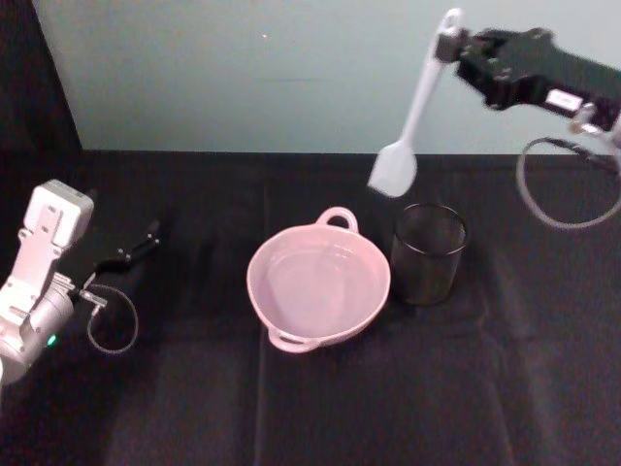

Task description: Use the one hand to pick up the spoon and stir the clear water in the bowl.

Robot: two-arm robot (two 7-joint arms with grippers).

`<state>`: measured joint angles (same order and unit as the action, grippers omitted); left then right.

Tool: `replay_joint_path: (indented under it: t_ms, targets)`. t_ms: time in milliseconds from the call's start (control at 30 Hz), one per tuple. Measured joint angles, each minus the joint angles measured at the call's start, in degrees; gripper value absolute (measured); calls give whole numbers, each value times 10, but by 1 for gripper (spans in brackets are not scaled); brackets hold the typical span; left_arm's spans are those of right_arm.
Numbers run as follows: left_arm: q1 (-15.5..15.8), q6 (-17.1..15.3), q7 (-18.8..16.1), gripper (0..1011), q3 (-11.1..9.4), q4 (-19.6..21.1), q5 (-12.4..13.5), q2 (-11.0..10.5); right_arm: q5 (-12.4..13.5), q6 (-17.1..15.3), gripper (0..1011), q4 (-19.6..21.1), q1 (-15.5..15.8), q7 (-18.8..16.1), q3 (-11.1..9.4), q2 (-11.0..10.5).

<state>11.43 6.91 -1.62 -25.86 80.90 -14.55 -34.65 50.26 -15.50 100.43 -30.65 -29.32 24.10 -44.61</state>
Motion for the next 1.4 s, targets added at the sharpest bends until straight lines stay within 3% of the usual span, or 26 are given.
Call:
replay_joint_path:
  t_ms: [133, 167, 233, 467, 667, 1033, 1200, 1400]
  targets:
    - [0, 0, 0, 1011, 0, 0, 0, 0, -31, 20, 106, -24, -11, -14, 46, 31]
    - [0, 0, 0, 1011, 0, 0, 0, 0, -31, 20, 106, -24, -11, -14, 46, 31]
    - [0, 0, 0, 1011, 0, 0, 0, 0, -63, 39, 106, -42, -11, -18, 73, 49]
    - [0, 0, 0, 1011, 0, 0, 0, 0, -115, 74, 106, -80, 1, -26, 106, 79]
    - [0, 0, 0, 1011, 0, 0, 0, 0, -149, 93, 106, -104, 12, -25, 120, 93]
    - [0, 0, 0, 1011, 0, 0, 0, 0, -168, 100, 107, -123, 22, -39, 130, 114]
    - [0, 0, 0, 1011, 0, 0, 0, 0, -167, 101, 106, -149, 19, -48, 132, 143]
    - [0, 0, 0, 1011, 0, 0, 0, 0, -186, 132, 106, -183, 16, -31, 128, 181]
